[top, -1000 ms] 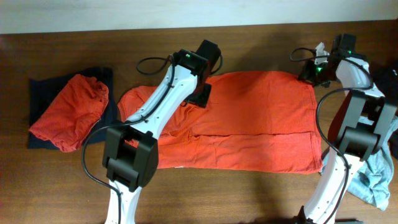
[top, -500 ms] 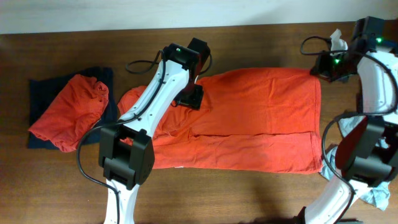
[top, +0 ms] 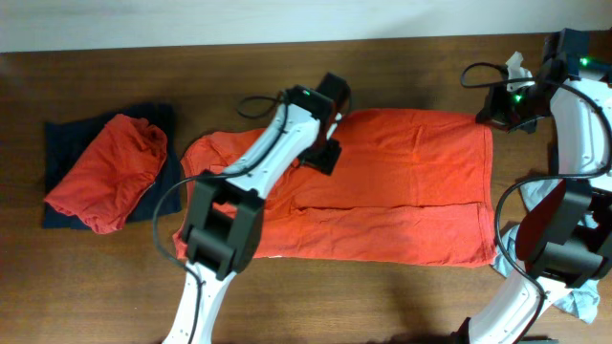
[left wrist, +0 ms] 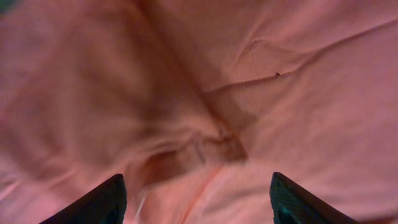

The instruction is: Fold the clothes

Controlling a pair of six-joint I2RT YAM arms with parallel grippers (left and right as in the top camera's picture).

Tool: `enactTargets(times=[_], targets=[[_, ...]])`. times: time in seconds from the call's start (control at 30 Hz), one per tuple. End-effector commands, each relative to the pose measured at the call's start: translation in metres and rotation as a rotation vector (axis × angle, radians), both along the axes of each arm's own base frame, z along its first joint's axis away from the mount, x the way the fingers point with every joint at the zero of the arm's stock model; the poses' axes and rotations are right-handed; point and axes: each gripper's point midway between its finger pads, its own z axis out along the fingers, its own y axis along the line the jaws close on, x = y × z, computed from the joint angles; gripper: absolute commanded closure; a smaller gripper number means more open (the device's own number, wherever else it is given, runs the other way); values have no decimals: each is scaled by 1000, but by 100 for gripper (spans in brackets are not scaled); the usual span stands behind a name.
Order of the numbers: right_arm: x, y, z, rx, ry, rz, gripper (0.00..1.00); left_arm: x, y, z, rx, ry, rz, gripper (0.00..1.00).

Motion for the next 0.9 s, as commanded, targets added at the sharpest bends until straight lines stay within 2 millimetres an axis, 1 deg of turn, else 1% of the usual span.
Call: enactTargets(times=[0.0, 0.07, 0.17, 0.2, 0.37, 0.47, 0.53, 0.67, 0.77, 0.83, 0.87], targets=[[2, -3, 5, -17, -23, 5, 96, 5, 0, -11, 61, -35, -44, 30], [3, -4, 6, -18, -28, 4, 96, 9, -4, -10, 56, -59, -49, 36], [5, -5, 6, -21, -37, 5, 96, 16, -6, -11, 72, -98, -49, 38], [6, -5, 7, -22, -39, 4, 96, 17, -5, -14, 88, -105, -50, 39], [6, -5, 7, -23, -41, 4, 96, 14, 1, -28, 130, -81, -53, 40], [6, -5, 7, -24, -41, 4, 96, 12, 3, -29, 141, -72, -53, 47], [6, -5, 7, -26, -40, 4, 96, 12, 5, -28, 155, -74, -54, 49], [6, -6, 7, -27, -41, 4, 96, 9, 13, -27, 193, -67, -55, 67], [6, -6, 7, -27, -41, 4, 96, 8, 14, -22, 202, -59, -56, 80], [6, -6, 7, -27, -41, 4, 96, 10, 16, -16, 215, -69, -54, 86], [6, -6, 7, -27, -41, 4, 96, 13, 17, -7, 227, -83, -53, 87]])
